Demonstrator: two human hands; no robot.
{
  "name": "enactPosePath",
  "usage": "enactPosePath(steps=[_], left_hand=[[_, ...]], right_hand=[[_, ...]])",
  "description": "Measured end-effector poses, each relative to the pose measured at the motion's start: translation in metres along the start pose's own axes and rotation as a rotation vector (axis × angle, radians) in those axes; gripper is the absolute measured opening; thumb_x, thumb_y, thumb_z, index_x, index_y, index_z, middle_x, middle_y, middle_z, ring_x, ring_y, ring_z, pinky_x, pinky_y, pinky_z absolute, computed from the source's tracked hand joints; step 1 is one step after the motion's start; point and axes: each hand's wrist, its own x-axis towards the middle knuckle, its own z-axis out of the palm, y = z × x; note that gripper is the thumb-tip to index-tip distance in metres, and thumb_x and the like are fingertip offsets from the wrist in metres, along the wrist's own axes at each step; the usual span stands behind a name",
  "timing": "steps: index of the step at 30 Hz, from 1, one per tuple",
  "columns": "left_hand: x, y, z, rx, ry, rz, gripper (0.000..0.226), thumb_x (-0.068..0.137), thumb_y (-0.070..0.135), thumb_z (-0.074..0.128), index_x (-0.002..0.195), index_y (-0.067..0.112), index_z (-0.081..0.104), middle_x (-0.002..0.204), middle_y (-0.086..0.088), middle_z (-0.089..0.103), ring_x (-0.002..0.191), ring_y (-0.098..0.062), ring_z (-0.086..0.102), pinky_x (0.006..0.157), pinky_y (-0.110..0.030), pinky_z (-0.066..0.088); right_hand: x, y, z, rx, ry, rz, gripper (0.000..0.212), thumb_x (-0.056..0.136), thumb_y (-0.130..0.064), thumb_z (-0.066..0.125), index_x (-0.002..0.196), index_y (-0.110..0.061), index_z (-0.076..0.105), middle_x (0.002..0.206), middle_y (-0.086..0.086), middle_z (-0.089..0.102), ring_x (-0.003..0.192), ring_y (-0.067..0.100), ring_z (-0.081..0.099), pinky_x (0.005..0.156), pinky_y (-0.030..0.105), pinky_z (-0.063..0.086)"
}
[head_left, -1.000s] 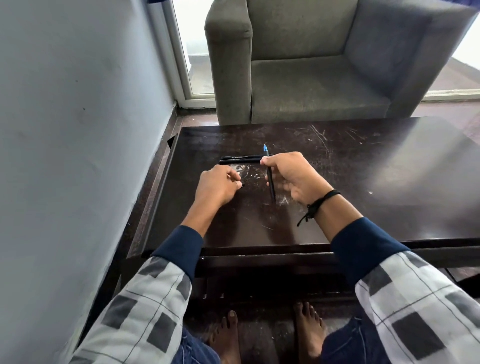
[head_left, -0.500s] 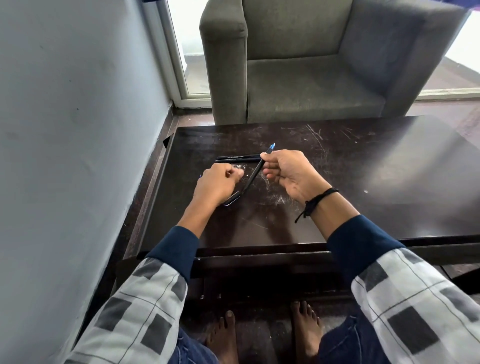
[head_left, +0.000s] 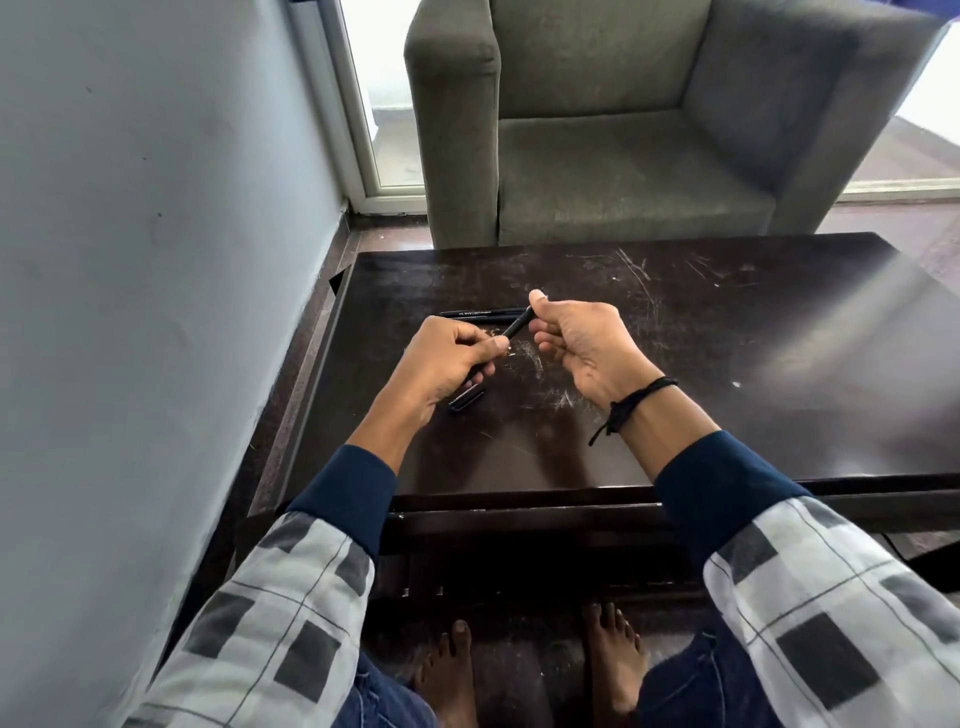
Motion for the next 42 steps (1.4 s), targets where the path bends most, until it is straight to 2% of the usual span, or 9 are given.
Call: enactPosePath(steps=[5, 12, 19, 22, 25, 32, 37, 40, 42], left_hand=[[-0.0017, 0.0038, 0.0015, 0.043, -0.043, 0.013, 0.02, 0.095, 0.023, 0.068, 0.084, 0.009, 0.077, 0.063, -0.001, 0.067, 0.056, -0.007, 0.057, 0.056, -0.016, 0.047], [-0.0024, 0.0046, 0.0004, -0.024, -0.091, -0.03, 0.029, 0.1, 0.022, 0.06, 0.089, 0.001, 0.075, 0.065, -0.005, 0.065, 0.055, -0.008, 0.056, 0.053, -0.016, 0.047], [-0.0003, 0.002, -0.0007, -0.002, -0.072, -0.03, 0.029, 0.1, 0.025, 0.06, 0.088, 0.005, 0.077, 0.063, -0.002, 0.066, 0.055, -0.008, 0.056, 0.052, -0.017, 0.047], [-0.0012, 0.0032, 0.0001, 0.002, -0.08, -0.027, 0.028, 0.1, 0.024, 0.06, 0.088, 0.006, 0.077, 0.064, -0.001, 0.066, 0.055, -0.007, 0.057, 0.052, -0.016, 0.047], [-0.0011, 0.0034, 0.0013, -0.001, -0.075, -0.029, 0.028, 0.101, 0.025, 0.059, 0.087, 0.008, 0.076, 0.064, -0.001, 0.066, 0.055, -0.006, 0.057, 0.052, -0.016, 0.047], [-0.0008, 0.0022, 0.0003, 0.003, -0.058, -0.024, 0.028, 0.1, 0.027, 0.06, 0.088, 0.009, 0.078, 0.067, -0.002, 0.068, 0.057, -0.007, 0.059, 0.055, -0.018, 0.049], [-0.0004, 0.0029, 0.0007, 0.006, -0.052, -0.025, 0.027, 0.1, 0.026, 0.06, 0.087, 0.01, 0.077, 0.066, -0.002, 0.068, 0.056, -0.006, 0.058, 0.054, -0.017, 0.049], [0.0001, 0.0023, 0.0006, 0.008, -0.053, -0.025, 0.027, 0.101, 0.026, 0.06, 0.086, 0.01, 0.077, 0.065, -0.001, 0.067, 0.055, -0.006, 0.058, 0.054, -0.017, 0.048], [0.0002, 0.0021, 0.0003, 0.01, -0.055, -0.024, 0.028, 0.101, 0.026, 0.059, 0.087, 0.009, 0.077, 0.065, -0.002, 0.067, 0.055, -0.006, 0.058, 0.053, -0.017, 0.048]], right_hand=[[0.0041, 0.0031, -0.0009, -0.015, 0.027, -0.039, 0.017, 0.092, -0.016, 0.072, 0.081, -0.004, 0.067, 0.067, 0.005, 0.061, 0.052, 0.008, 0.054, 0.051, 0.017, 0.047], [0.0071, 0.0049, -0.0006, 0.016, 0.002, -0.049, 0.014, 0.095, -0.005, 0.065, 0.083, 0.001, 0.071, 0.081, 0.01, 0.064, 0.062, 0.011, 0.056, 0.058, 0.019, 0.052], [0.0065, 0.0054, -0.0006, 0.07, -0.011, 0.045, 0.02, 0.085, -0.018, 0.08, 0.086, -0.002, 0.068, 0.075, 0.007, 0.062, 0.061, 0.01, 0.057, 0.054, 0.016, 0.054], [0.0064, 0.0047, -0.0023, 0.079, 0.007, 0.033, 0.013, 0.086, -0.011, 0.078, 0.083, -0.003, 0.069, 0.075, 0.005, 0.065, 0.06, 0.009, 0.059, 0.056, 0.017, 0.054], [0.0073, 0.0045, -0.0019, 0.109, 0.008, 0.027, 0.004, 0.088, -0.003, 0.074, 0.09, -0.001, 0.071, 0.084, 0.007, 0.067, 0.065, 0.01, 0.062, 0.059, 0.018, 0.055], [0.004, 0.0053, -0.0016, 0.101, -0.038, 0.062, 0.032, 0.08, -0.018, 0.085, 0.101, 0.0, 0.069, 0.083, 0.008, 0.069, 0.069, 0.011, 0.068, 0.063, 0.018, 0.056], [0.0049, 0.0057, -0.0019, 0.109, -0.024, 0.074, 0.021, 0.082, -0.008, 0.081, 0.098, 0.001, 0.072, 0.083, 0.007, 0.069, 0.066, 0.01, 0.066, 0.059, 0.017, 0.055], [0.005, 0.0047, -0.0013, 0.131, -0.019, 0.078, 0.024, 0.085, -0.002, 0.076, 0.107, 0.006, 0.07, 0.088, 0.009, 0.069, 0.068, 0.011, 0.066, 0.059, 0.017, 0.055], [0.0035, 0.004, -0.0014, 0.121, -0.023, 0.082, 0.023, 0.084, -0.003, 0.077, 0.105, 0.005, 0.071, 0.084, 0.008, 0.069, 0.068, 0.011, 0.066, 0.06, 0.017, 0.056]])
